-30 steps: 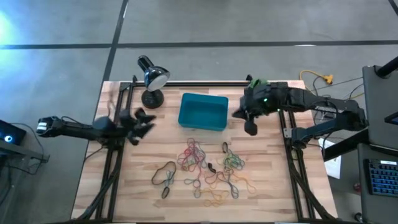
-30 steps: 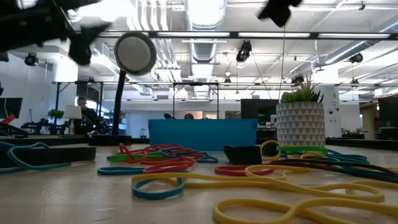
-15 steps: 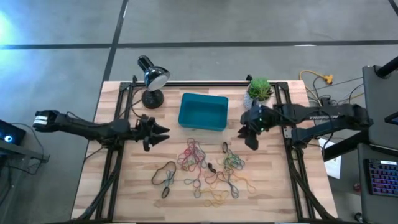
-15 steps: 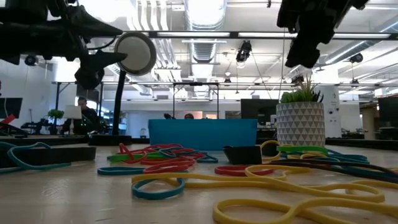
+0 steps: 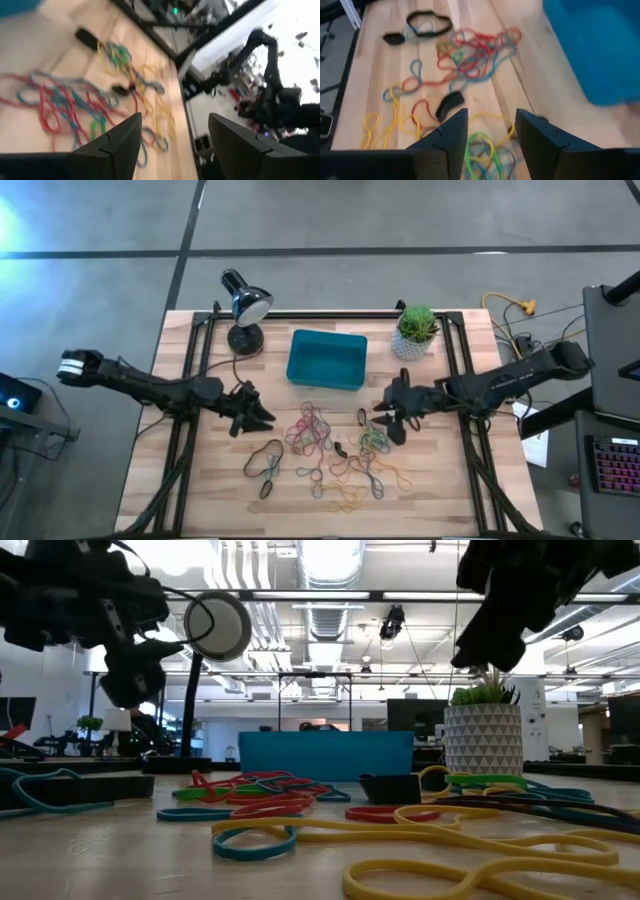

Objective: Pick and place rubber bands into bin
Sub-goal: Put the black rubber band into the blue bin

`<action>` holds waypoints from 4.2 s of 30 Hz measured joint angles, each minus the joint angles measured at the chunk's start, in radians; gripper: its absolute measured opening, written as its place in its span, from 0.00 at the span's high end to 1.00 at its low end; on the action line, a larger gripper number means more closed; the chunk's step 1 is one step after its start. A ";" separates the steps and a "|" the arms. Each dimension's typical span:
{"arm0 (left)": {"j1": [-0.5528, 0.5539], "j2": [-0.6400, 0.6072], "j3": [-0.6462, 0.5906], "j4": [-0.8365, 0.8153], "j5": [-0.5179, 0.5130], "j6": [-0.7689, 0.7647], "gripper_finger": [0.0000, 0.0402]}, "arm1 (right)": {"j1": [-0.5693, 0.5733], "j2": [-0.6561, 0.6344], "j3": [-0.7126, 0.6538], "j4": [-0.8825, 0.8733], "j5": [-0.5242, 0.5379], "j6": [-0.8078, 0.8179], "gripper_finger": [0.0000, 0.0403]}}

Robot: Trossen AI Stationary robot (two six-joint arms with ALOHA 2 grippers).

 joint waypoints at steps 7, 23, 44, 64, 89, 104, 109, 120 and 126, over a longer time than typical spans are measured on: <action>-0.092 0.037 0.190 -0.390 -0.012 0.080 0.47 | 0.044 -0.012 0.013 0.000 0.067 0.001 0.67; -0.314 0.362 0.425 -0.824 -0.366 0.159 0.47 | 0.046 -0.010 0.008 -0.002 0.093 -0.003 0.74; -0.318 0.709 0.506 -0.797 -0.427 0.080 0.57 | 0.046 -0.010 0.008 -0.008 0.092 -0.006 0.77; -0.310 0.600 0.527 -0.797 -0.518 0.090 1.00 | 0.046 -0.010 0.008 -0.010 0.092 -0.006 0.82; 0.015 0.378 0.622 -0.327 -0.492 0.664 1.00 | 0.046 -0.010 0.008 -0.010 0.092 -0.009 0.84; 0.125 0.613 0.691 -0.204 -0.543 0.735 1.00 | 0.046 -0.010 0.008 -0.009 0.092 -0.006 0.85; 0.184 0.700 0.748 -0.204 -0.611 0.735 1.00 | 0.046 -0.010 0.008 -0.008 0.092 0.003 0.85; 0.204 0.760 0.847 -0.209 -0.809 0.752 1.00 | 0.046 -0.010 0.008 -0.007 0.092 0.051 0.85; 0.225 0.766 0.852 -0.215 -0.824 0.771 1.00 | 0.046 -0.010 0.008 -0.007 0.098 0.051 0.85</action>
